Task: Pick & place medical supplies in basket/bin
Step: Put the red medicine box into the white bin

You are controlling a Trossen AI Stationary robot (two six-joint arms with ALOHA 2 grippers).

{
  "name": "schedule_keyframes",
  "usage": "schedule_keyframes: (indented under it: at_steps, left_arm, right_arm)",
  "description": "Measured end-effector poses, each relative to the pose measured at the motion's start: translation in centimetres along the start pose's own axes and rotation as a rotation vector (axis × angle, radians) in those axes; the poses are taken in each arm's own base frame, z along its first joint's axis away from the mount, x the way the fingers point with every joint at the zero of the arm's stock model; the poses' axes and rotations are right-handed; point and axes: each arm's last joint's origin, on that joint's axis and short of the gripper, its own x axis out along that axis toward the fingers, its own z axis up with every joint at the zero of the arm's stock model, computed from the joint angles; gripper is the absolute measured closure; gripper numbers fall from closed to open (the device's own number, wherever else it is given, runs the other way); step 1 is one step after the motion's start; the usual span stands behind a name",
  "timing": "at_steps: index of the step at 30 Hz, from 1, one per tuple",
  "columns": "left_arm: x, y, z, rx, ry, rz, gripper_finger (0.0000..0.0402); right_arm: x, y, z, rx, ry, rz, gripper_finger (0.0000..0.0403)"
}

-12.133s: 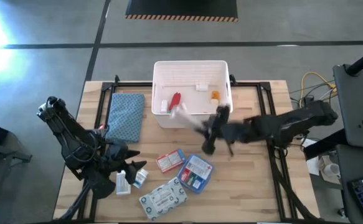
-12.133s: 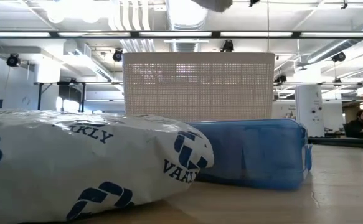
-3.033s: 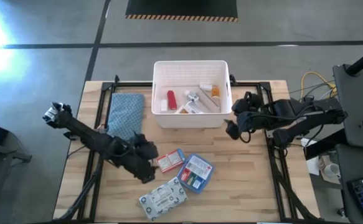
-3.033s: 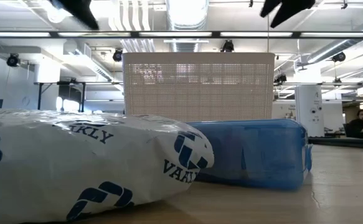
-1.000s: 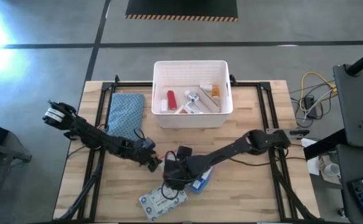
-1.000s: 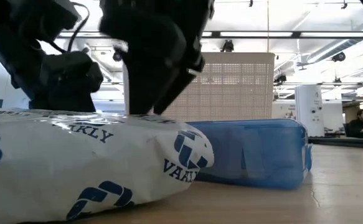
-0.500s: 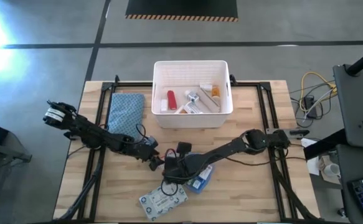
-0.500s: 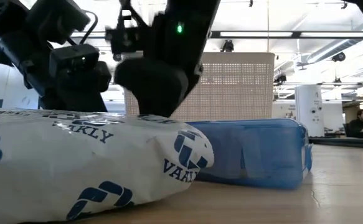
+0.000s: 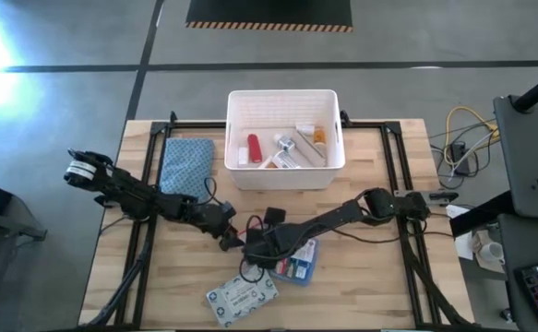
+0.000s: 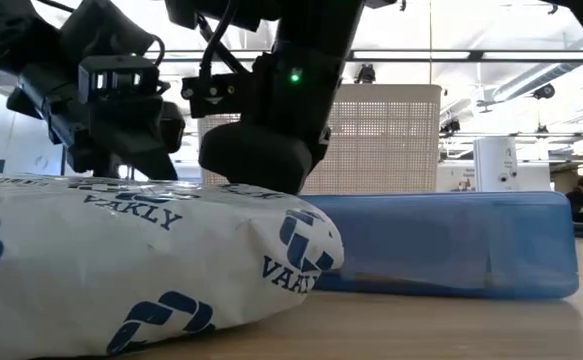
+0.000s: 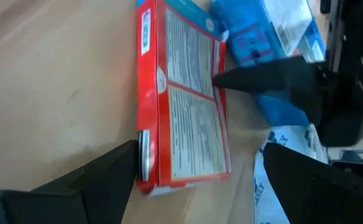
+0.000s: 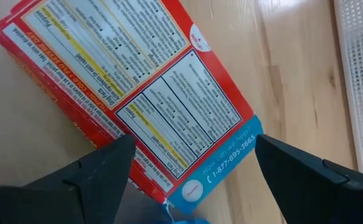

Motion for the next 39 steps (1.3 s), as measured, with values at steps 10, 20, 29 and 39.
schedule_keyframes:
  at_steps: [10, 20, 29, 39]
  left_arm:
    - [0.0, -0.1, -0.2, -0.014, 0.082, -0.047, 0.0079]
    - [0.0, -1.0, 0.1, -0.033, 0.122, -0.099, 0.0079]
    - [0.0, -1.0, 0.1, -0.050, 0.142, -0.094, 0.0079]
    - [-0.1, 0.8, -0.8, -0.088, 0.138, 0.049, 0.0080]
  right_arm:
    - [0.5, 0.1, 0.1, 0.021, -0.035, -0.004, 0.0076]
    - [0.8, -0.2, 0.4, 0.069, -0.074, -0.037, 0.0076]
    - [1.1, -0.5, 0.9, 0.109, -0.109, -0.045, 0.0076]
    - [1.2, -0.4, 0.9, 0.160, -0.107, -0.023, 0.0076]
